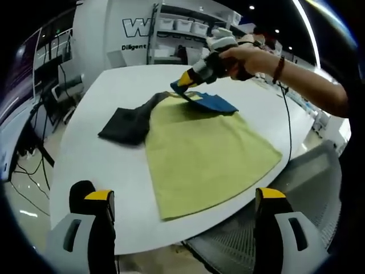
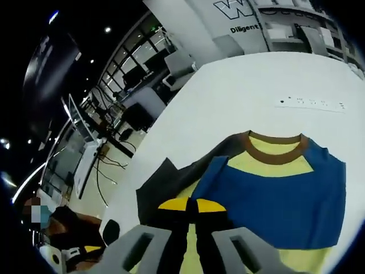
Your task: Fold the garment on the visible template until the final outline fits inside the template.
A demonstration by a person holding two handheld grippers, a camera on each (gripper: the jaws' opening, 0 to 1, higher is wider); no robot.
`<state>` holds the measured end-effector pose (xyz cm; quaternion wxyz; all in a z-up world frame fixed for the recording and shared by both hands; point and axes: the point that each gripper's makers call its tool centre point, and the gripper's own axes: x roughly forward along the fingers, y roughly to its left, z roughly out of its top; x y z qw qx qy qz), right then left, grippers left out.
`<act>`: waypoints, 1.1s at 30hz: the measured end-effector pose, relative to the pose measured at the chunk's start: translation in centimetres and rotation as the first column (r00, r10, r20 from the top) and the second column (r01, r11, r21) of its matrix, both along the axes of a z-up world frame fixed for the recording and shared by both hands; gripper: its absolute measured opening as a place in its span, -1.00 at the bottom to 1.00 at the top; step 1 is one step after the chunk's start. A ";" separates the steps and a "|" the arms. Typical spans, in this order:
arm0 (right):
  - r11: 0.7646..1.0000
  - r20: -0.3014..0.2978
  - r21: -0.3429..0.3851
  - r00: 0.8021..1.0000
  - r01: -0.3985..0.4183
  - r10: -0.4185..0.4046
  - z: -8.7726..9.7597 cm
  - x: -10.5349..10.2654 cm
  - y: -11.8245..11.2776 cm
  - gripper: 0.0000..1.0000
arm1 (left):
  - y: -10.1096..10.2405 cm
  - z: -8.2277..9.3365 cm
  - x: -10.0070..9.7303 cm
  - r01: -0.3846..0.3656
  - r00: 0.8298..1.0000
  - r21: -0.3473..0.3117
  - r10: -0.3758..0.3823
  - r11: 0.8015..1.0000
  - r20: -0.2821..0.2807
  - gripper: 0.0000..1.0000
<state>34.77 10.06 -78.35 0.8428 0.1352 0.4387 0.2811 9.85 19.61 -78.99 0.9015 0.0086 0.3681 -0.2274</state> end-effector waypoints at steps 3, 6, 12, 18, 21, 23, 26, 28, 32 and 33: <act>0.999 -0.002 -0.020 1.000 -0.028 0.028 -0.7 -0.3 0.8 -1.00 | 0.2 -0.1 -0.1 -0.004 1.000 -0.001 0.004 1.000 -0.004 0.98; 0.998 -0.008 -0.041 0.999 -0.050 0.049 -1.7 -0.4 1.4 -1.00 | 0.5 -0.3 -0.4 -0.010 1.000 0.002 0.010 1.000 -0.010 0.97; 0.993 -0.045 -0.077 0.995 -0.088 0.085 -3.9 -0.6 2.5 -1.00 | 0.5 0.1 -0.4 -0.011 1.000 -0.026 0.011 1.000 0.004 0.98; 0.987 -0.063 -0.105 0.992 -0.119 0.113 -5.6 -0.8 3.3 -1.00 | 0.4 -0.3 -0.4 -0.011 1.000 -0.022 0.011 1.000 -0.004 0.97; 0.986 -0.064 -0.107 0.990 -0.130 0.124 -6.2 -0.8 3.6 -1.00 | 0.3 -0.5 -0.4 -0.008 1.000 -0.030 0.008 1.000 -0.010 0.97; 0.986 -0.072 -0.111 0.990 -0.128 0.121 -6.5 -0.8 3.6 -1.00 | 0.3 -0.5 -0.4 -0.008 1.000 -0.030 0.007 1.000 -0.014 0.97; 0.983 -0.068 -0.111 0.987 -0.150 0.143 -7.0 -0.9 3.8 -1.00 | 0.4 -0.5 -0.1 -0.004 1.000 -0.033 0.003 0.999 -0.011 0.97; 0.982 -0.060 -0.088 0.985 -0.165 0.161 -7.0 -0.9 4.3 -1.00 | 0.4 -0.4 0.1 -0.005 1.000 -0.038 0.004 0.999 -0.008 0.97; 0.983 -0.087 -0.010 0.979 -0.185 0.184 -6.7 -1.5 5.5 -1.00 | 0.4 -0.7 0.1 0.003 1.000 -0.028 -0.003 1.000 -0.017 0.97; 0.982 -0.078 -0.012 0.980 -0.187 0.186 -6.5 -1.4 5.6 -1.00 | 0.4 -0.7 0.1 0.006 1.000 -0.028 -0.007 1.000 -0.015 0.97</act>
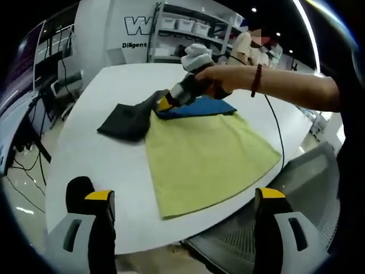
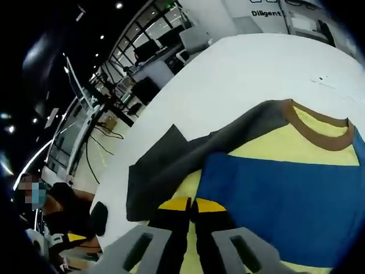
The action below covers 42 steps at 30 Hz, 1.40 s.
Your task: Fold the garment on the visible template until the final outline fits inside the template.
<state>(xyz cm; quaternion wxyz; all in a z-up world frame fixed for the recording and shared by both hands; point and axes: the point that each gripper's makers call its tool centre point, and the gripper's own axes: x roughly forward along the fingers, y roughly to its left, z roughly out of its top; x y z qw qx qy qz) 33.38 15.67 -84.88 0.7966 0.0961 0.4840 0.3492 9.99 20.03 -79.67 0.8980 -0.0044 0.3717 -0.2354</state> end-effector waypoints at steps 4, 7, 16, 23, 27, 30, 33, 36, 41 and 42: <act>1.000 0.036 -0.003 0.999 0.001 -0.001 0.6 0.2 -0.1 -0.81 | 0.1 0.2 0.1 0.001 1.000 0.000 -0.001 1.000 0.005 0.97; 1.000 0.045 -0.003 0.999 0.007 -0.007 1.3 0.3 -0.5 -0.68 | 0.3 0.3 0.2 0.001 1.000 0.006 -0.001 1.000 0.008 0.98; 0.999 0.116 -0.047 0.993 0.020 -0.014 2.6 0.9 -3.1 -0.04 | 0.2 1.0 0.5 -0.016 0.999 0.012 0.016 1.000 0.034 0.98; 0.996 0.118 -0.086 0.993 0.020 -0.009 2.7 0.4 -6.0 0.42 | -0.3 1.0 0.4 -0.021 1.000 0.018 0.021 1.000 0.021 0.98; 0.996 0.134 -0.091 0.991 0.022 -0.010 3.1 0.4 -7.2 0.53 | -0.4 1.3 0.6 -0.030 0.999 0.002 0.030 1.000 0.029 0.98; 0.996 0.137 -0.087 0.990 0.032 -0.020 3.3 0.1 -8.2 0.55 | -0.5 1.3 0.6 -0.029 0.999 0.004 0.029 1.000 0.025 0.98; 0.996 0.140 -0.070 0.989 0.049 -0.038 3.4 -0.1 -9.2 0.59 | -0.6 1.4 0.7 -0.026 0.999 0.008 0.025 1.000 0.030 0.98; 0.995 0.149 -0.075 0.988 0.059 -0.047 3.5 -0.3 -10.3 0.63 | -0.8 1.3 0.7 -0.021 0.999 0.003 0.021 1.000 0.025 0.98; 0.993 0.153 -0.055 0.984 0.103 -0.093 3.9 -0.2 -12.3 0.70 | -1.4 1.2 0.7 0.009 1.000 0.025 -0.010 1.000 0.027 0.98; 0.992 0.156 -0.058 0.983 0.110 -0.099 4.0 -0.2 -12.9 0.70 | -1.3 1.2 0.8 0.007 1.000 0.023 -0.007 1.000 0.026 0.98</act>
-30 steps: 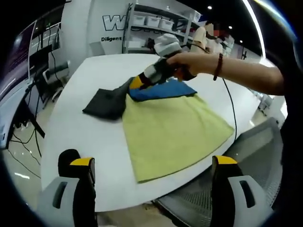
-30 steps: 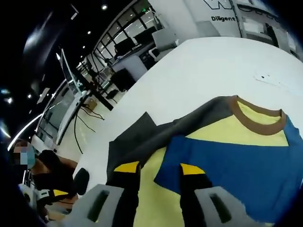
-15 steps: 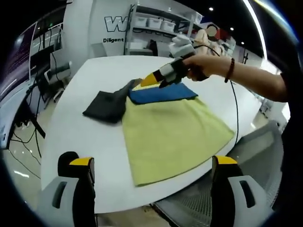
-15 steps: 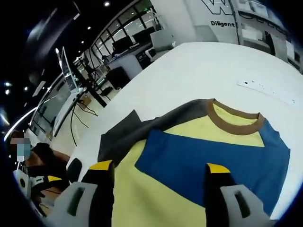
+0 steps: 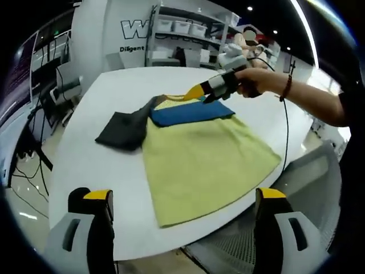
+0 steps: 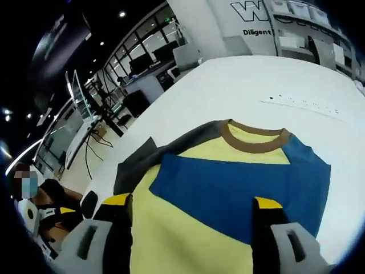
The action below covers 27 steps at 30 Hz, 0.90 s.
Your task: Fold the garment on the visible template until the final outline fits inside the template.
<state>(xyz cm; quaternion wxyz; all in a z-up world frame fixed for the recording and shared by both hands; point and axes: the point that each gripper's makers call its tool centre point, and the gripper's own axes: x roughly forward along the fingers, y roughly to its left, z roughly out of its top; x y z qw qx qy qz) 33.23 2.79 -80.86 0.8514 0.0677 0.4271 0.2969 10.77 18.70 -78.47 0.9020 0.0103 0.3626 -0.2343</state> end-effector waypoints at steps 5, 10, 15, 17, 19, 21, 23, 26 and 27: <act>1.000 0.016 0.002 0.999 0.027 -0.027 0.4 -0.1 -2.0 0.73 | -0.2 0.0 0.2 0.001 1.000 -0.006 -0.001 1.000 0.003 0.98; 0.998 0.019 -0.020 0.998 0.063 -0.063 -0.1 -0.2 -3.9 0.76 | -0.2 0.2 0.4 0.002 1.000 -0.007 -0.002 1.000 0.009 0.98; 0.994 0.029 -0.055 0.995 0.093 -0.092 -0.7 -0.3 -6.0 0.69 | -0.2 0.1 0.3 0.009 1.000 -0.004 -0.009 1.000 0.005 0.98; 0.991 0.033 -0.080 0.993 0.112 -0.109 -1.1 -0.2 -7.1 0.70 | -0.3 0.0 0.3 0.010 1.000 -0.009 -0.010 1.000 0.004 0.98; 0.990 0.034 -0.083 0.993 0.117 -0.115 -1.3 -0.3 -7.7 0.68 | -0.4 0.0 0.2 0.009 1.000 -0.020 -0.009 1.000 0.000 0.98; 0.988 0.025 -0.074 0.991 0.136 -0.135 -1.5 -0.3 -8.5 0.64 | -0.5 0.0 0.2 0.009 1.000 -0.024 -0.009 1.000 0.001 0.98; 0.986 0.022 -0.067 0.989 0.150 -0.149 -1.6 -0.4 -8.9 0.60 | -0.5 0.0 0.2 0.010 1.000 -0.022 -0.010 1.000 -0.001 0.98; 0.984 0.018 -0.072 0.987 0.162 -0.162 -2.0 -0.6 -9.7 0.57 | -0.6 0.0 0.1 0.014 1.000 -0.023 -0.014 1.000 -0.001 0.98; 0.982 0.013 -0.077 0.985 0.171 -0.170 -2.4 -0.8 -10.3 0.53 | -0.8 0.2 0.1 0.018 1.000 -0.027 -0.018 0.999 0.001 0.98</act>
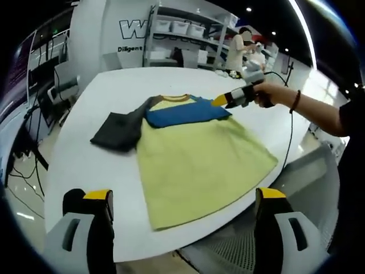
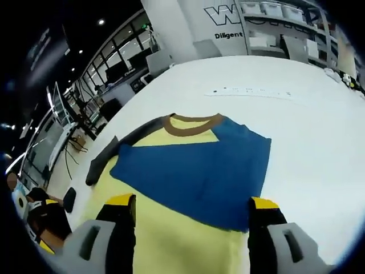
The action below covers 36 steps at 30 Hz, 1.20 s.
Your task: Fold the garment on the visible template until the final outline fits inside the template.
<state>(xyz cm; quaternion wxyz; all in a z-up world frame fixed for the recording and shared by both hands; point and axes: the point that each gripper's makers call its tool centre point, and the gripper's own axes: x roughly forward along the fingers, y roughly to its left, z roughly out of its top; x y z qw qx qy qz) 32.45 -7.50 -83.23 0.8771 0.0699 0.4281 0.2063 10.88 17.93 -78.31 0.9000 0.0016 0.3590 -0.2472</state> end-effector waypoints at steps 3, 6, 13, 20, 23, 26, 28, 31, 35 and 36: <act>1.000 -0.012 -0.011 1.000 0.015 -0.015 -0.6 -0.3 -0.9 0.46 | -0.2 0.1 0.0 0.000 1.000 -0.010 0.001 1.000 0.003 0.98; 0.999 -0.021 -0.015 0.999 0.036 -0.037 -1.1 -0.6 -1.8 0.40 | -0.3 0.1 -0.1 0.003 1.000 -0.014 -0.003 1.000 0.000 0.98; 0.994 -0.042 -0.036 0.993 0.108 -0.109 -2.8 -1.1 -3.6 -0.02 | -0.8 0.2 0.0 0.010 1.000 -0.023 -0.010 1.000 0.009 0.98; 0.990 -0.037 -0.046 0.990 0.134 -0.135 -2.5 -1.6 -4.4 -0.51 | -0.7 0.2 0.0 0.005 1.000 -0.022 -0.005 1.000 0.006 0.98; 0.987 -0.024 -0.045 0.988 0.155 -0.156 -2.7 -1.6 -4.9 -0.66 | -0.7 0.2 0.1 0.004 1.000 -0.025 -0.003 1.000 0.007 0.98; 0.987 -0.025 -0.043 0.987 0.155 -0.156 -2.9 -1.7 -4.9 -0.82 | -0.8 0.1 0.1 0.005 1.000 -0.024 -0.005 1.000 0.005 0.98; 0.985 -0.015 -0.054 0.986 0.163 -0.164 -3.0 -1.6 -5.3 -0.87 | -0.9 0.0 0.1 0.007 1.000 -0.025 -0.007 1.000 0.003 0.98; 0.985 -0.010 -0.055 0.986 0.165 -0.166 -3.1 -1.6 -5.3 -0.93 | -1.0 -0.1 0.1 0.009 1.000 -0.026 -0.009 1.000 -0.001 0.98; 0.987 0.001 -0.094 0.991 0.131 -0.132 -3.4 -1.6 -5.2 -1.00 | -1.0 -0.1 0.2 0.009 1.000 -0.028 -0.009 1.000 -0.003 0.98; 0.987 0.000 -0.097 0.992 0.129 -0.129 -3.4 -1.6 -5.2 -1.00 | -1.1 -0.1 0.2 0.011 1.000 -0.030 -0.011 0.999 -0.002 0.98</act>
